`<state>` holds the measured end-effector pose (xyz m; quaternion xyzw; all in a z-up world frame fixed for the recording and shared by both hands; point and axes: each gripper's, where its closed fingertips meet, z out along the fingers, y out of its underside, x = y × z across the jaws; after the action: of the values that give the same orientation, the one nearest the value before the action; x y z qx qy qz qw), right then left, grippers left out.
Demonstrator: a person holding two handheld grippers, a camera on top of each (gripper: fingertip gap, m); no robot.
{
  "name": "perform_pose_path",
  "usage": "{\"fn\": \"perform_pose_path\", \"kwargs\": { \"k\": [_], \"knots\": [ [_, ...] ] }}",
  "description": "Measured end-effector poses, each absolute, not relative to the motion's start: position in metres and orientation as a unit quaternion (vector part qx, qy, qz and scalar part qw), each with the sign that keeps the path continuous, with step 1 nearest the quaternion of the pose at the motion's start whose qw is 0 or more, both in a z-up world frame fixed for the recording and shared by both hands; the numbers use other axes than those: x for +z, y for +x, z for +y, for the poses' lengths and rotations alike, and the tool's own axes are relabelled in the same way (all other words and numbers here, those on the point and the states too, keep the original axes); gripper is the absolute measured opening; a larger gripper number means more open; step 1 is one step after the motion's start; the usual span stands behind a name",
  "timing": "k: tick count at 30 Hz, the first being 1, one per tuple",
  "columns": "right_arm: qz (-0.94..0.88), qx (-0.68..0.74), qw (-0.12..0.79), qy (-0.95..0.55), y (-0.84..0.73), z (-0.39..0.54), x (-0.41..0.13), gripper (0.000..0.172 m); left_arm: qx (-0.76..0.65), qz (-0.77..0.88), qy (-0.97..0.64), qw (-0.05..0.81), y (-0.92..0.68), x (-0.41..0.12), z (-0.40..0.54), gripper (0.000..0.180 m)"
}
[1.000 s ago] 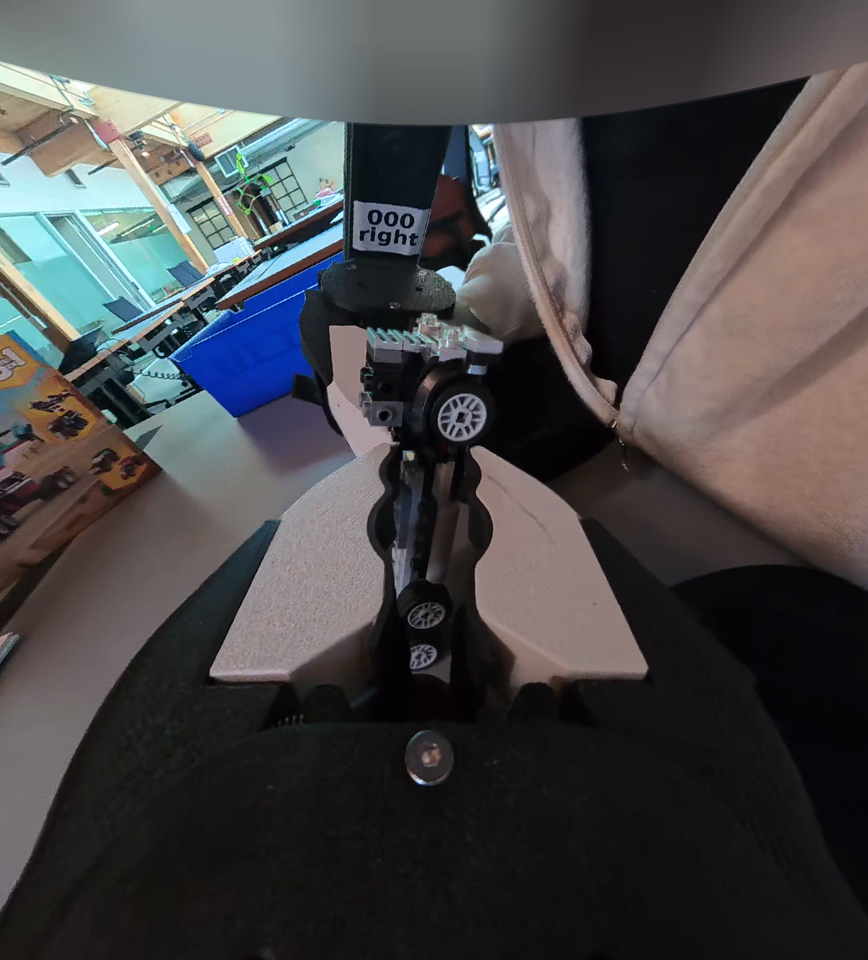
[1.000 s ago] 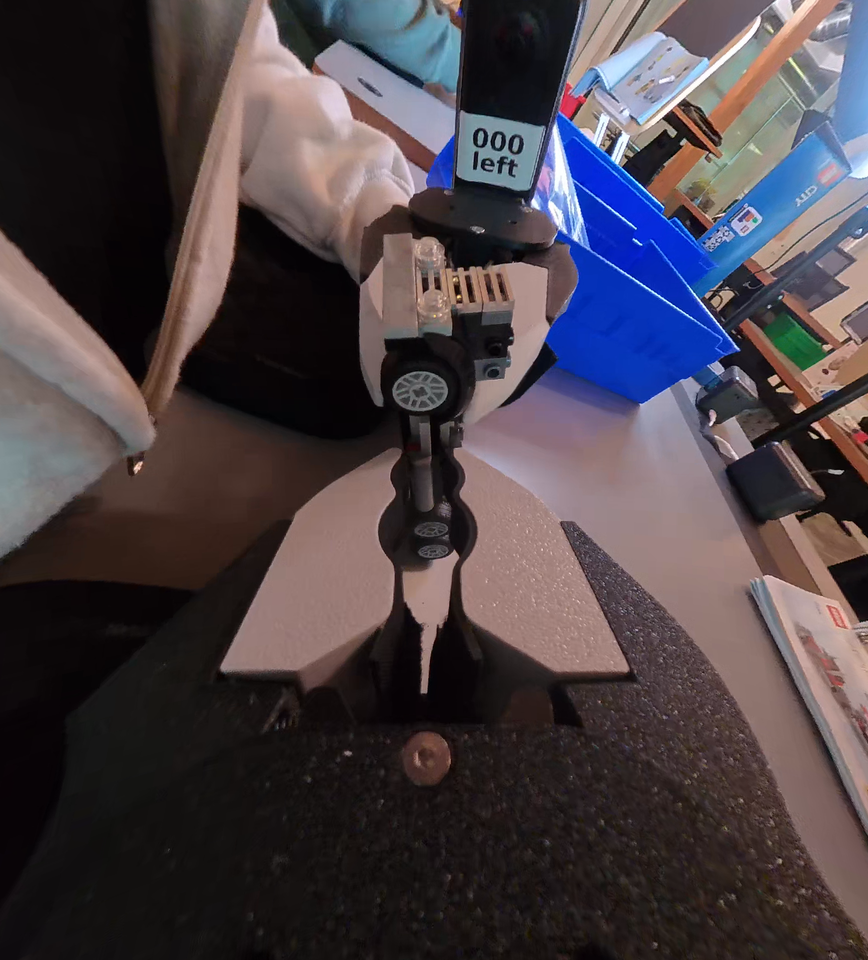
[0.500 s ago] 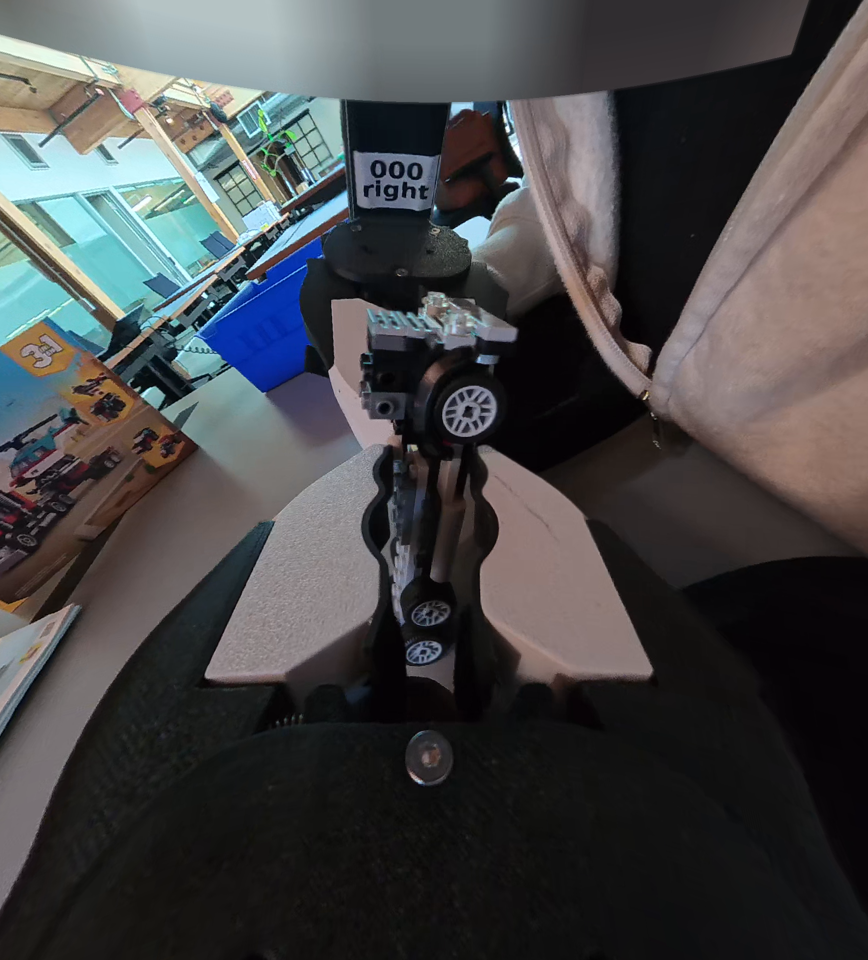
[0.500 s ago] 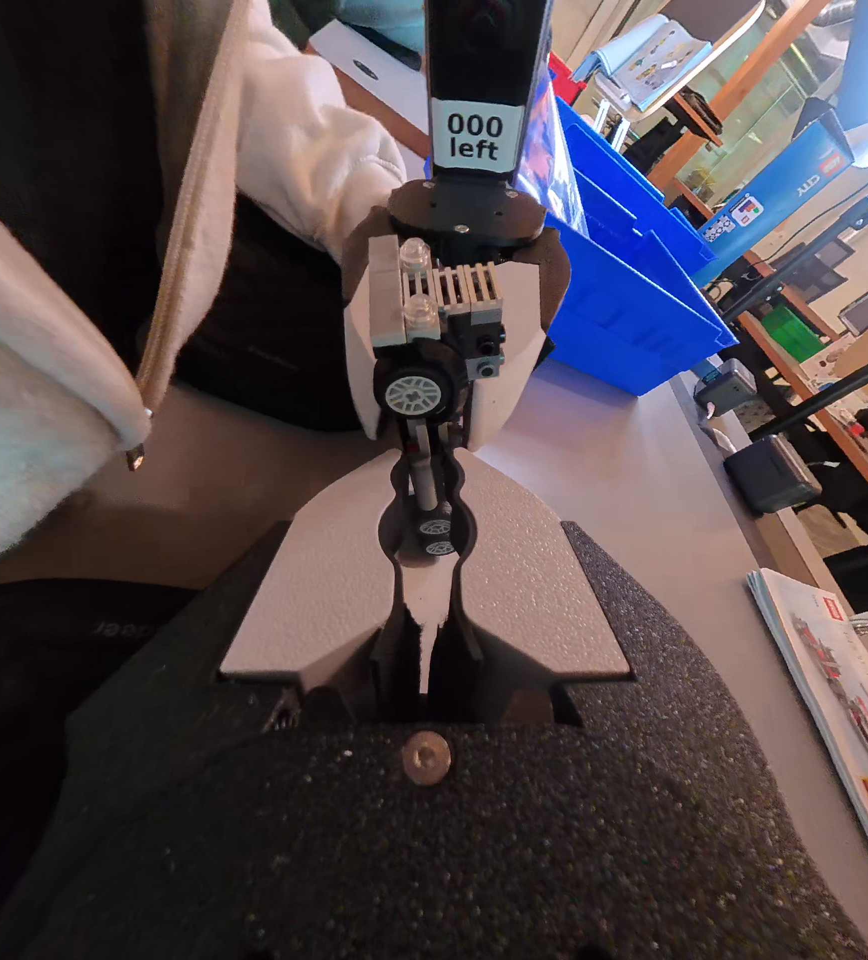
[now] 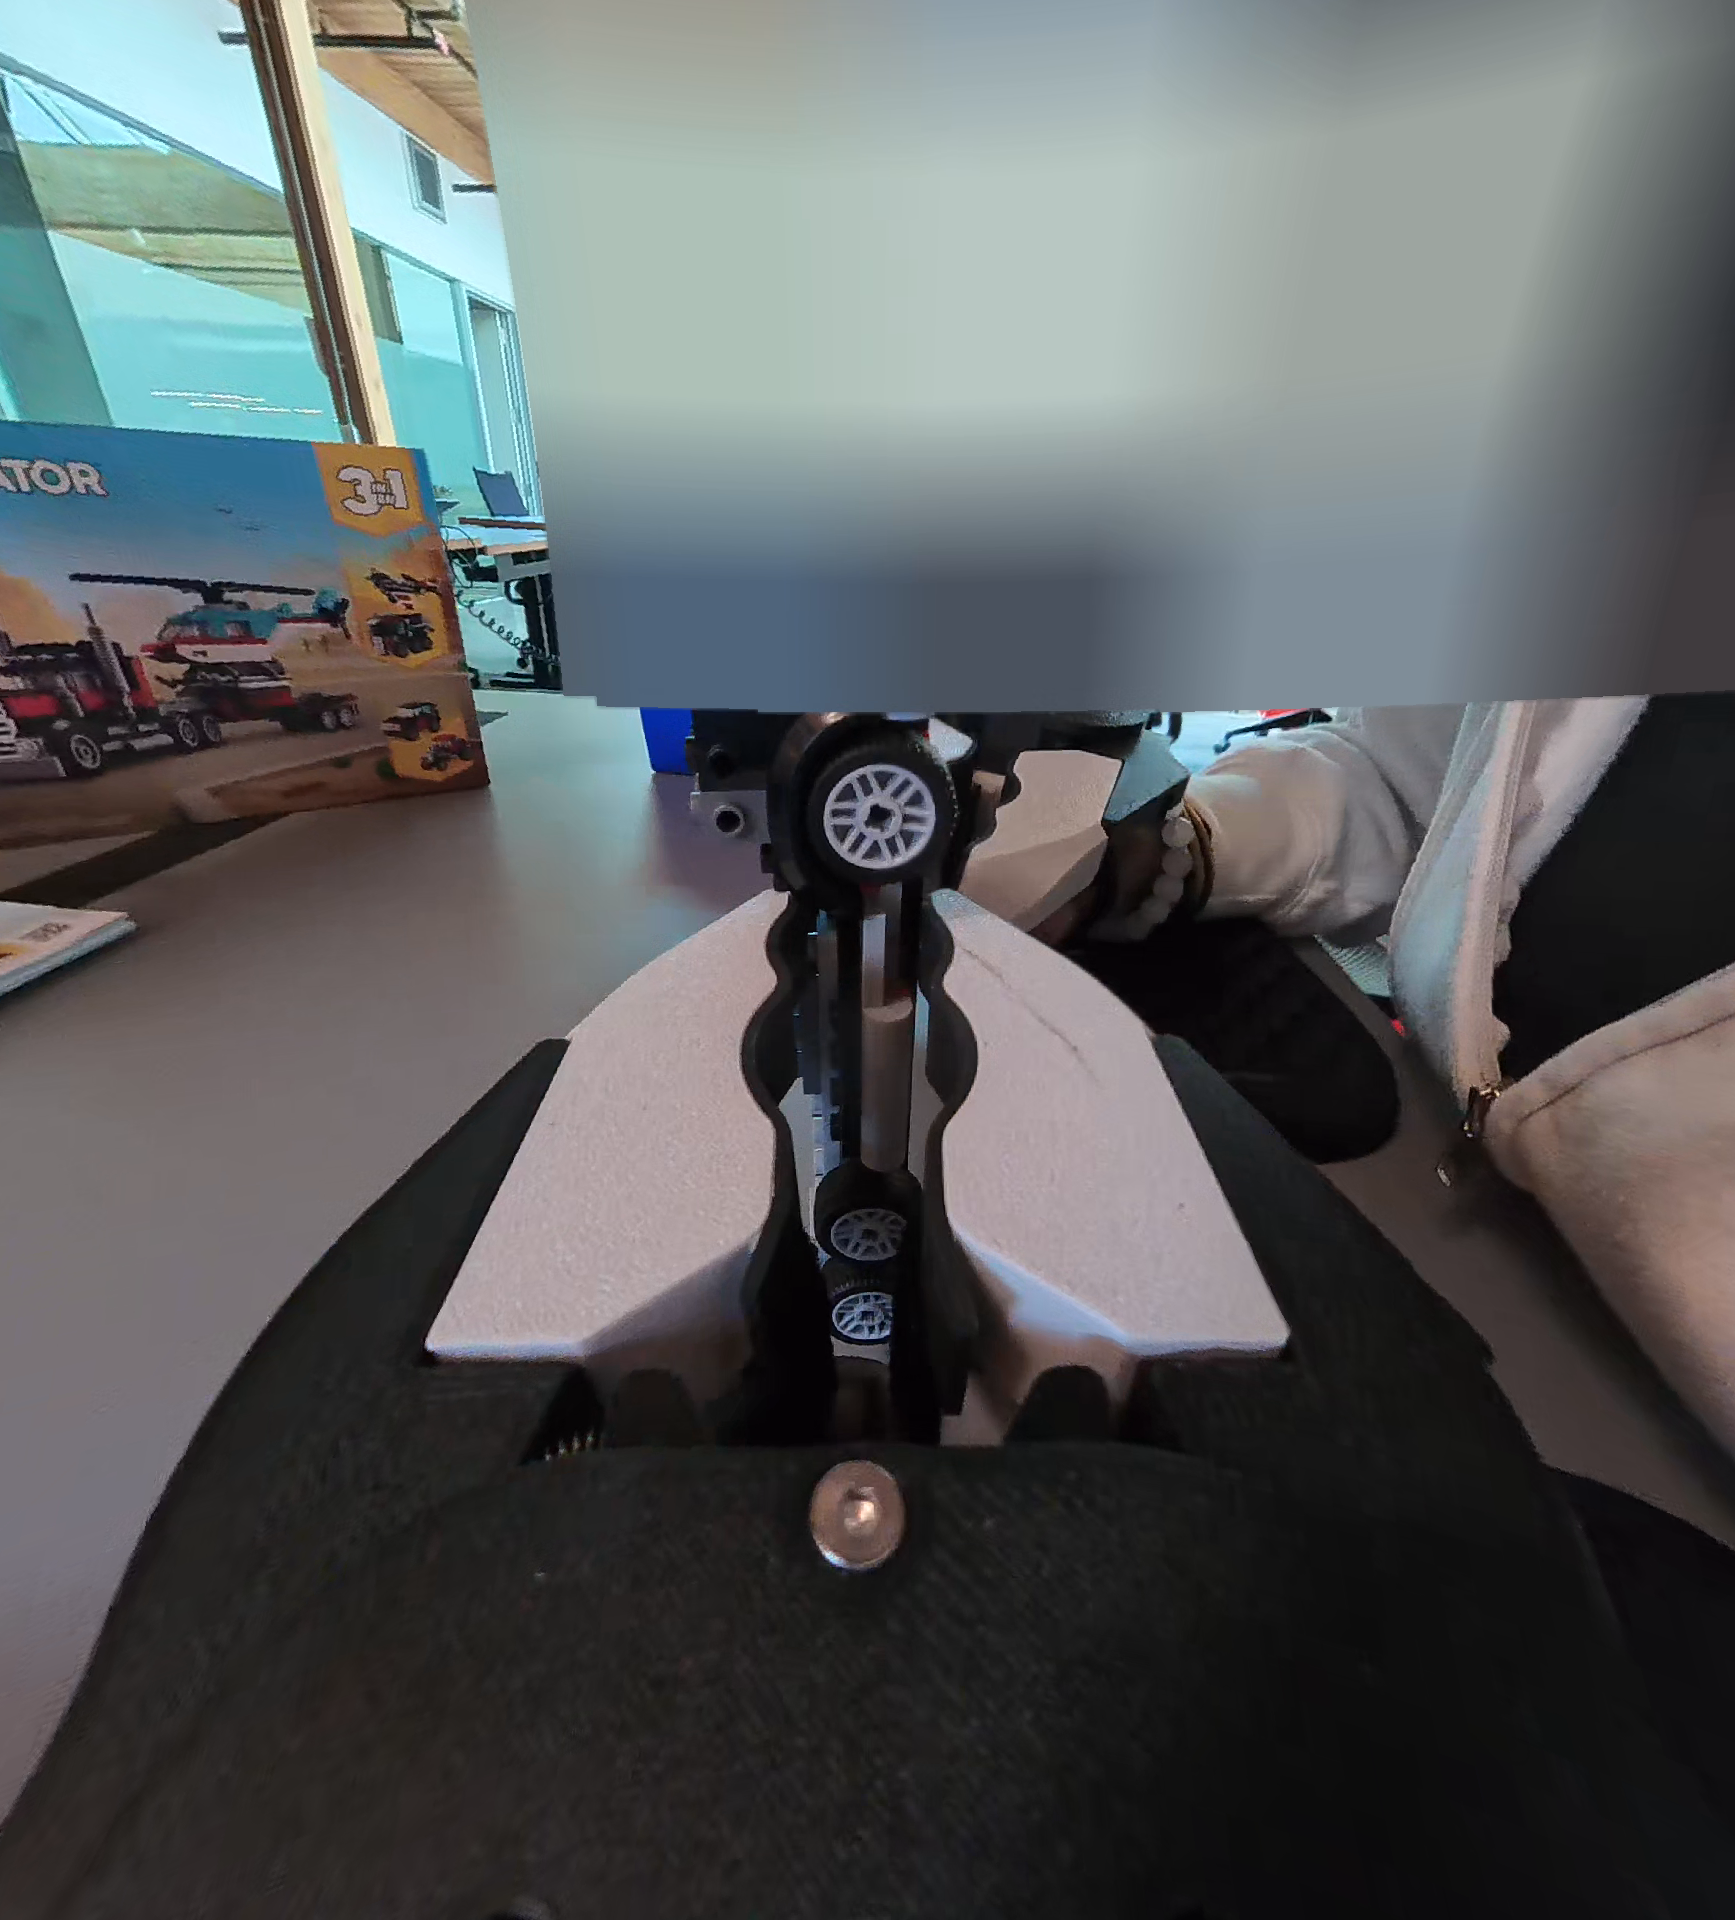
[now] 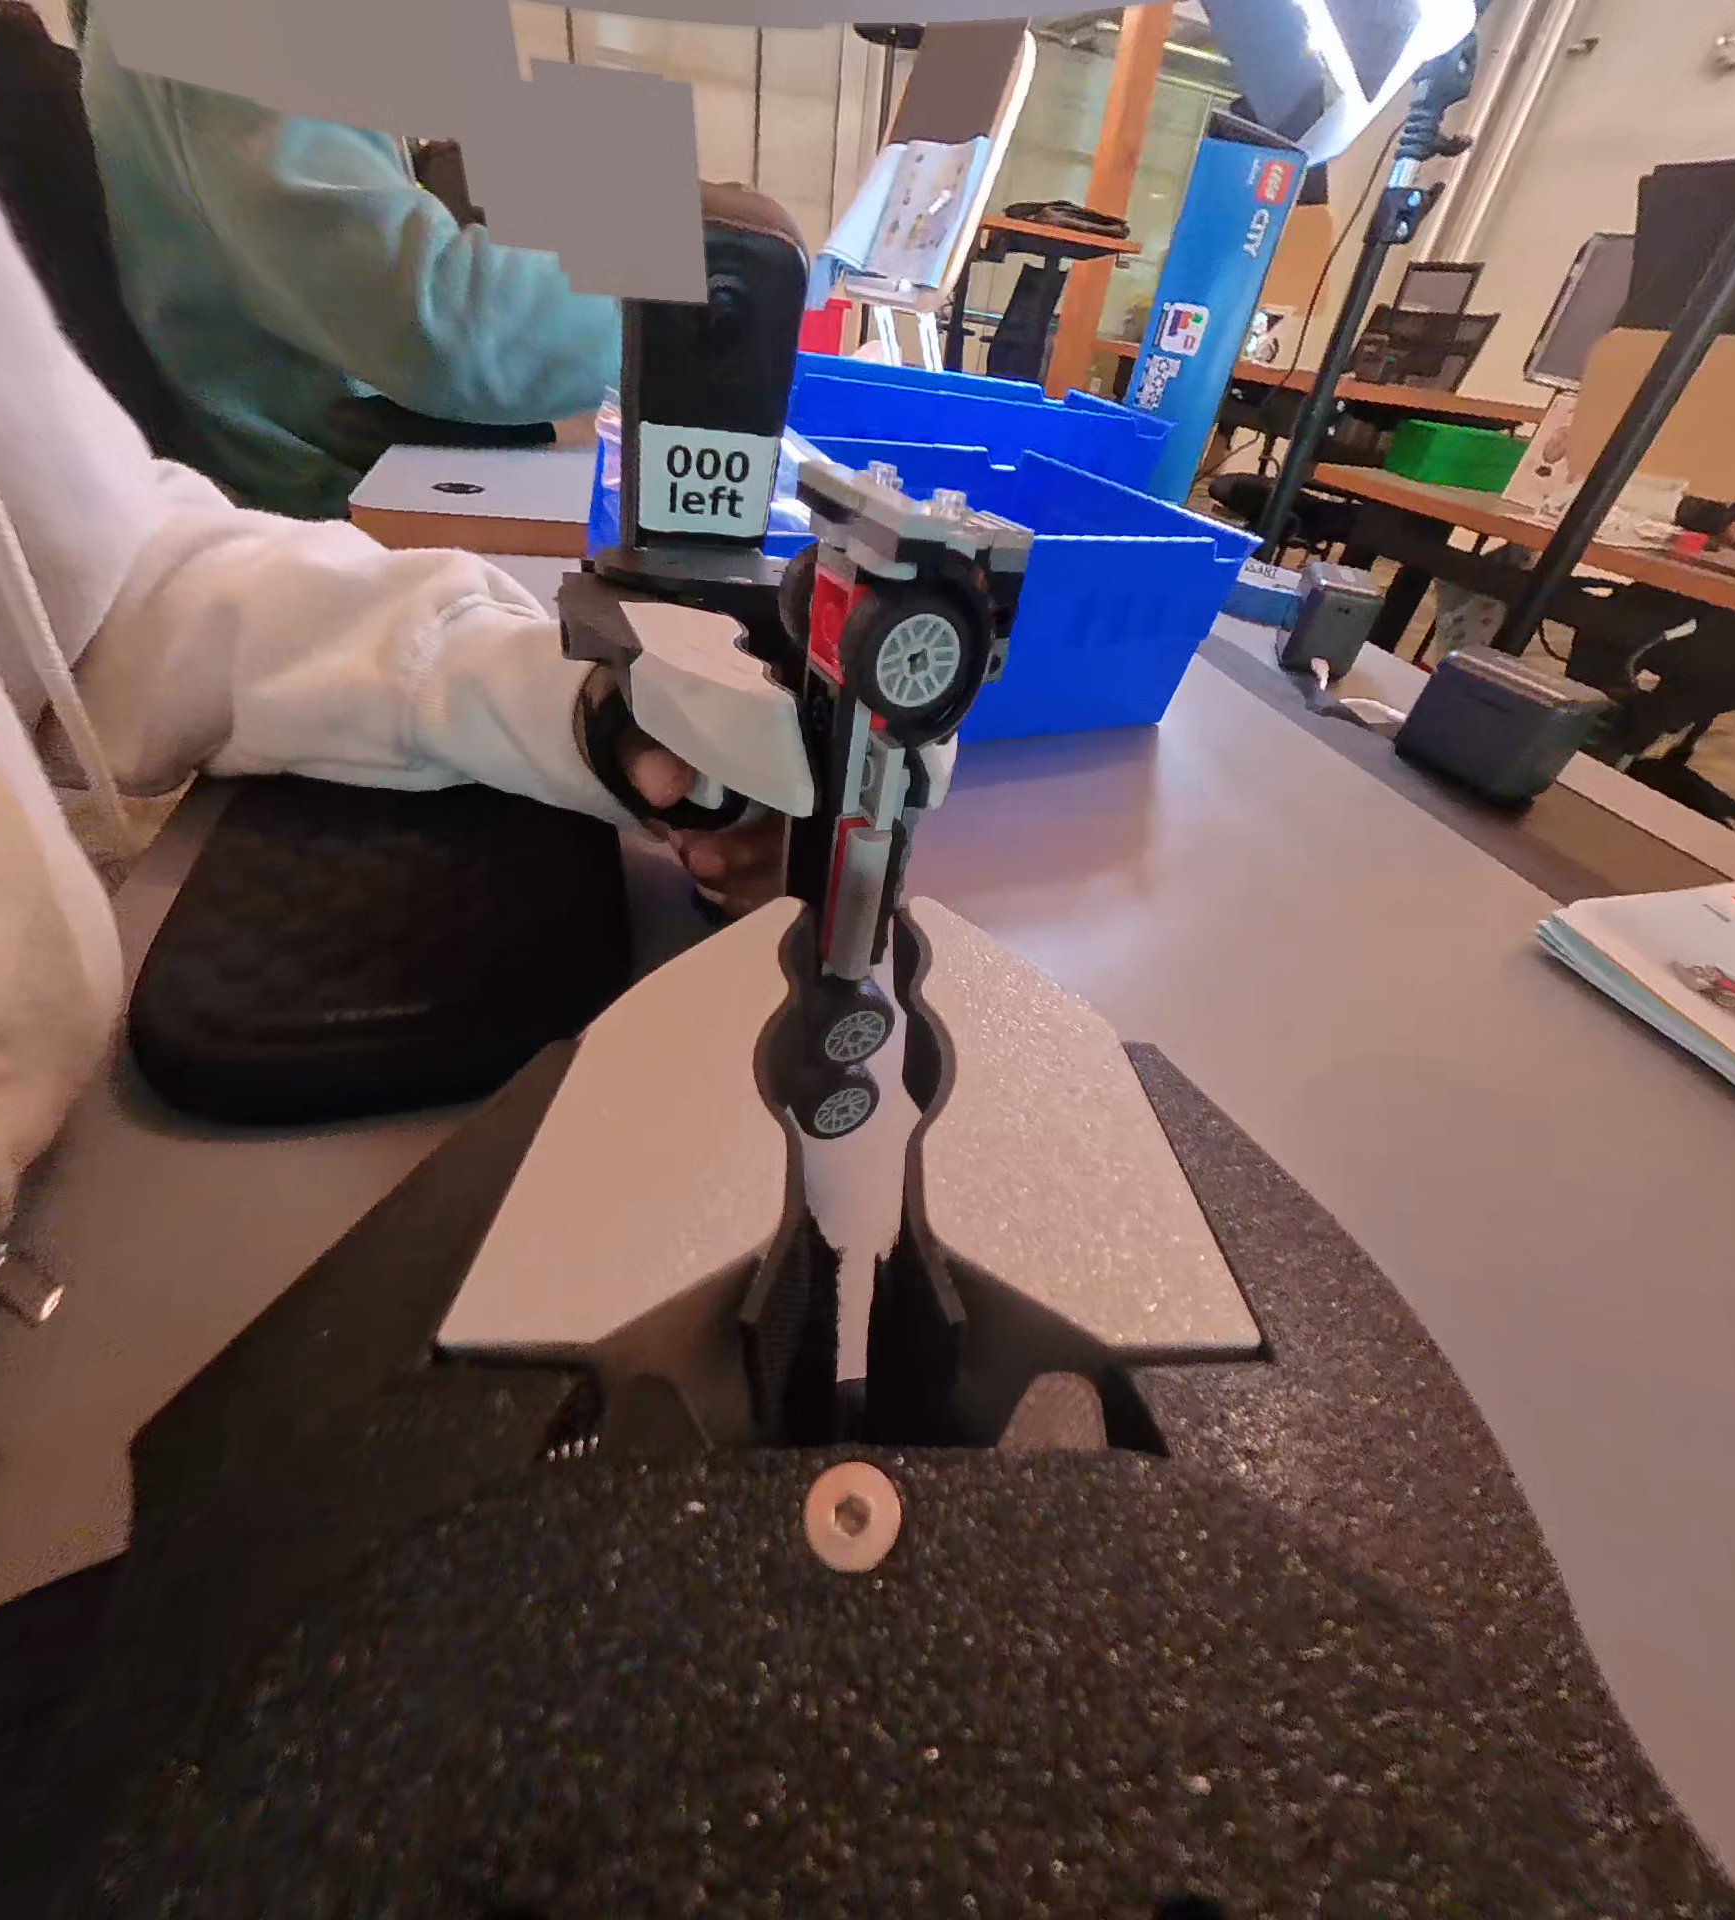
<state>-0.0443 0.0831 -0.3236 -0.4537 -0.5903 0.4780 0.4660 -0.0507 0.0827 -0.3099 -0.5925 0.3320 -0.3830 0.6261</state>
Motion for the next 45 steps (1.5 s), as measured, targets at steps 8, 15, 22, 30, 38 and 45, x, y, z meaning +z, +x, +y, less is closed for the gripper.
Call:
{"fn": "perform_pose_path", "kwargs": {
  "k": [8,15,22,30,38,45],
  "knots": [
    [-0.583,0.471,0.456,-0.48,-0.054,0.083,-0.328,0.008,-0.402,0.314,-0.601,0.615,-0.049,-0.31,0.084,0.02],
    [-0.603,0.418,0.481,-0.48,-0.052,0.084,-0.332,0.008,-0.402,0.293,-0.621,0.606,-0.047,-0.313,0.088,0.019],
    [-0.61,0.399,0.497,-0.47,-0.051,0.089,-0.335,0.009,-0.397,0.239,-0.653,0.598,-0.049,-0.317,0.096,0.019],
    [-0.605,0.435,0.448,-0.494,-0.053,0.098,-0.344,0.0,-0.38,0.15,-0.694,0.592,-0.074,-0.325,0.115,0.019],
    [-0.481,0.572,0.429,-0.507,-0.054,0.095,-0.307,0.02,-0.425,0.209,-0.603,0.642,-0.065,-0.302,0.093,0.019],
    [-0.504,0.563,0.446,-0.48,-0.057,0.081,-0.305,0.009,-0.42,0.255,-0.574,0.655,-0.054,-0.298,0.084,0.019]
  ]
}}
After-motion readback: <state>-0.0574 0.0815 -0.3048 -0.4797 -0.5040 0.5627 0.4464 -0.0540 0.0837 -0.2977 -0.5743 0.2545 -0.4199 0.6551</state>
